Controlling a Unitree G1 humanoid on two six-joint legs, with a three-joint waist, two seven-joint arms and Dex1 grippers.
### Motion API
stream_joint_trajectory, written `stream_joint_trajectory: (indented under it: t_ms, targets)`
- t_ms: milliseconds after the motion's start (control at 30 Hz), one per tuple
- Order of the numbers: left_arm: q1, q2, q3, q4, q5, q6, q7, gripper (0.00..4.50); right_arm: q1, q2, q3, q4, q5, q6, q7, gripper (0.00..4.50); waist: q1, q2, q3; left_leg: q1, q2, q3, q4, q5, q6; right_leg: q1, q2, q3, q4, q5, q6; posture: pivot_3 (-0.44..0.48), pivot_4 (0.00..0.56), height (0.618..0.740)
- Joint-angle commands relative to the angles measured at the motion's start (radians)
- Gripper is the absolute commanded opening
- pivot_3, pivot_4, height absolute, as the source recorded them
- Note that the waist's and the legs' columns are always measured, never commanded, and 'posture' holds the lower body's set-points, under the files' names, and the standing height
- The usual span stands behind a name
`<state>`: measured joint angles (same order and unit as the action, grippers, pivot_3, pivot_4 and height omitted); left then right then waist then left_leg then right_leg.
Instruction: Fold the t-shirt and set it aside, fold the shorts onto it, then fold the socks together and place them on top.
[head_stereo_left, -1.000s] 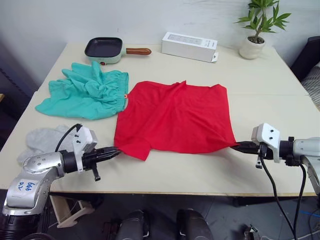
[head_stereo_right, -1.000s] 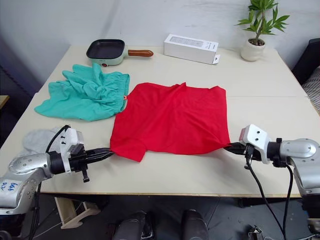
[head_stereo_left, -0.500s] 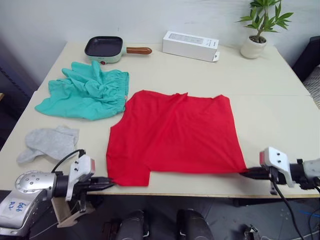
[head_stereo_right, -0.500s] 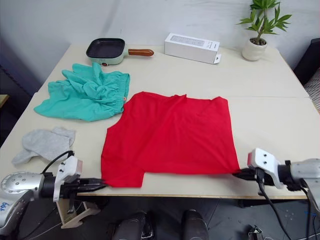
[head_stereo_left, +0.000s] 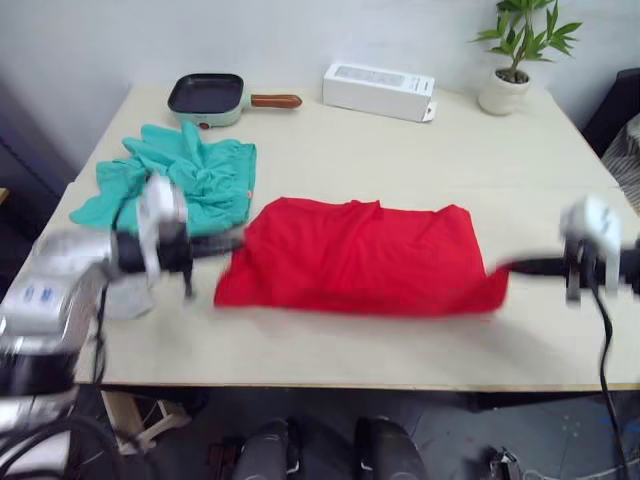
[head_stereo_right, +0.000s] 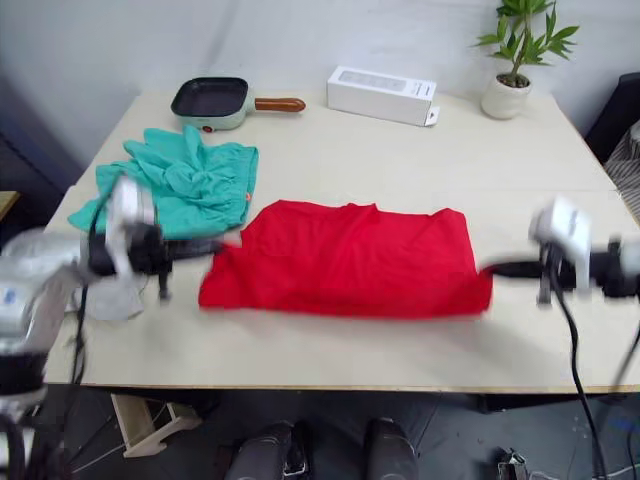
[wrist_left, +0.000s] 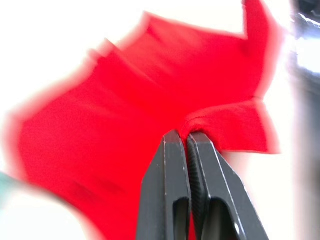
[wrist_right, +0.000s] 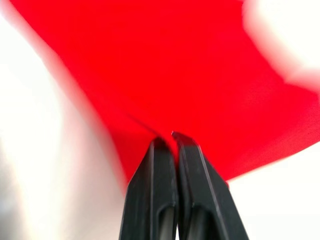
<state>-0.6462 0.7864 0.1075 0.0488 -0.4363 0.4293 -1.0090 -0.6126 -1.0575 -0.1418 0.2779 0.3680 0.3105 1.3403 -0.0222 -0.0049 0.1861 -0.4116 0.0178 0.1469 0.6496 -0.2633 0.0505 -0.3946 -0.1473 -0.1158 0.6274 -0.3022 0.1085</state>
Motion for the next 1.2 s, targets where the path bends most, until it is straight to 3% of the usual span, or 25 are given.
stream_joint_trajectory:
  t_ms: [33,167,233,300,367,400,467,533,667,800,900,1067,1200]
  targets:
    - [-0.346,-0.061,-0.033,0.420,0.247,-0.324,0.284,0.00,-0.381,0.088,0.015,0.299,-0.140,-0.188,-0.260,0.03,-0.006,-0.003,0.002,0.001,0.000,0.003,0.000,0.000,0.000,0.000,0.001,-0.004,0.000,0.000,0.000,0.000,0.150,0.740]
    - [-0.807,-0.081,-0.017,0.896,0.379,-0.655,0.590,0.00,-0.798,0.147,0.033,0.660,-0.295,-0.462,-0.594,0.03,-0.010,-0.006,0.007,-0.008,-0.001,0.005,-0.002,0.002,0.001,-0.010,0.001,-0.005,0.002,0.001,0.002,0.000,0.150,0.740]
    - [-0.945,-0.070,-0.021,1.018,0.417,-0.771,0.651,0.00,-0.903,0.143,0.052,0.765,-0.351,-0.578,-0.681,0.03,-0.008,-0.006,0.008,-0.026,-0.002,0.006,-0.002,0.002,0.002,-0.028,0.002,-0.007,0.004,0.001,0.002,0.000,0.150,0.740]
    - [-1.037,-0.060,-0.017,1.086,0.431,-0.855,0.669,0.00,-0.967,0.134,0.067,0.833,-0.394,-0.655,-0.732,0.03,-0.007,-0.006,0.008,-0.031,-0.005,0.006,-0.003,-0.001,0.003,-0.035,0.000,-0.017,0.007,0.001,0.003,0.000,0.150,0.740]
    - [-1.111,-0.043,-0.012,1.112,0.434,-0.930,0.643,0.00,-1.007,0.106,0.086,0.866,-0.448,-0.737,-0.792,0.03,-0.008,-0.006,0.009,-0.029,-0.006,0.006,-0.003,-0.009,0.006,-0.035,-0.001,-0.025,0.013,0.001,0.003,0.000,0.150,0.740]
    - [-1.124,-0.040,-0.012,1.110,0.420,-0.958,0.564,0.00,-1.010,0.092,0.096,0.877,-0.466,-0.766,-0.799,0.03,-0.008,-0.006,0.009,-0.029,-0.006,0.006,-0.003,-0.011,0.008,-0.035,-0.003,-0.029,0.012,0.001,0.004,0.000,0.150,0.740]
    - [-1.095,-0.034,-0.038,1.090,0.415,-1.004,0.408,0.00,-0.981,0.069,0.101,0.893,-0.479,-0.783,-0.767,0.03,-0.006,-0.005,0.009,-0.031,-0.008,0.007,-0.003,-0.014,0.011,-0.035,-0.005,-0.036,0.010,0.001,0.006,0.000,0.150,0.740]
    - [-1.070,-0.028,-0.053,1.080,0.422,-1.023,0.330,0.00,-0.960,0.059,0.101,0.903,-0.481,-0.787,-0.742,0.03,-0.004,-0.005,0.009,-0.031,-0.009,0.011,-0.002,-0.015,0.012,-0.033,-0.007,-0.041,0.009,0.002,0.007,0.000,0.150,0.740]
    - [-0.776,-0.029,-0.094,0.892,0.382,-0.978,0.090,0.00,-0.740,0.027,0.096,0.847,-0.442,-0.863,-0.560,0.03,-0.006,-0.005,0.009,-0.027,-0.008,0.010,0.001,-0.015,0.014,-0.017,-0.005,-0.043,-0.004,0.002,0.009,0.000,0.150,0.740]
    - [-0.279,0.010,-0.142,0.329,0.269,-0.630,-0.042,0.00,-0.365,0.002,0.081,0.696,-0.348,-0.874,-0.317,0.03,-0.011,-0.002,0.012,-0.027,-0.005,0.006,0.014,-0.013,0.017,-0.014,-0.005,-0.040,-0.001,0.003,0.011,0.000,0.150,0.740]
    - [0.009,0.055,-0.161,-0.024,0.221,-0.347,-0.055,0.00,-0.044,-0.014,0.058,0.504,-0.266,-0.828,-0.197,0.03,-0.010,0.001,0.015,-0.027,-0.003,0.005,0.018,-0.012,0.017,-0.014,-0.005,-0.038,0.002,0.003,0.012,0.000,0.150,0.740]
    - [0.216,0.112,-0.152,-0.287,0.161,-0.054,-0.050,0.00,0.292,-0.024,-0.010,0.282,-0.210,-0.730,-0.193,0.03,-0.005,0.004,0.016,-0.023,-0.003,0.004,0.022,-0.003,0.016,-0.013,-0.006,-0.033,0.009,0.004,0.010,0.000,0.150,0.740]
    - [0.322,0.164,-0.134,-0.427,0.083,0.125,-0.065,0.00,0.521,-0.024,-0.064,0.163,-0.200,-0.706,-0.205,0.03,-0.003,0.005,0.016,0.007,-0.001,0.002,0.011,-0.007,0.008,0.014,-0.004,-0.022,-0.003,0.005,0.004,0.000,0.150,0.740]
